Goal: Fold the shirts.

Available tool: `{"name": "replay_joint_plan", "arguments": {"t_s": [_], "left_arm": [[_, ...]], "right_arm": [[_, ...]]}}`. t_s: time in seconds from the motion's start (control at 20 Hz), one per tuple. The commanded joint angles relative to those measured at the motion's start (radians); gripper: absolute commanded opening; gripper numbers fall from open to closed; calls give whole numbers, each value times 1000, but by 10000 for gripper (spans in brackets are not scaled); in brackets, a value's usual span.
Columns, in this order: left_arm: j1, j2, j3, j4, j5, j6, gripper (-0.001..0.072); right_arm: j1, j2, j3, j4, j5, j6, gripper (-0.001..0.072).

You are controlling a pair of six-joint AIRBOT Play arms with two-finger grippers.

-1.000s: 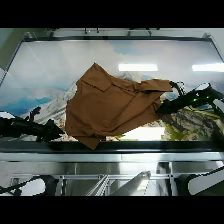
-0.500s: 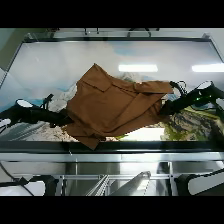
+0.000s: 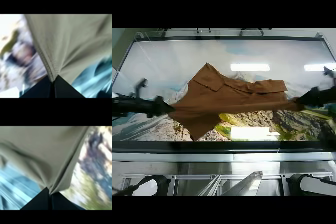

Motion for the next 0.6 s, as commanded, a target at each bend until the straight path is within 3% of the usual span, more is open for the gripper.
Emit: {"name": "replay_joint_plan", "arguments": {"t_s": [0.0,0.1,0.2,0.35,0.45,0.55], "left_arm": [[165,359,43,-357,-92,75,13],[273,551,173,-421,-76,85,22],[346,644,359,-427,-40,85,23],[336,587,690,-415,11,81,23],[296,481,953,-267,-24,9,23],[232,373,1151,-117,-84,-61,23]], "right_arm": [[-121,253,2,491,13,-36,20],[-185,416,26,784,-43,-89,21],[-243,557,88,871,-165,-95,21],[-268,671,261,879,-291,-111,21],[-268,661,405,838,-321,-113,20],[-267,631,495,686,-320,-35,20]]}}
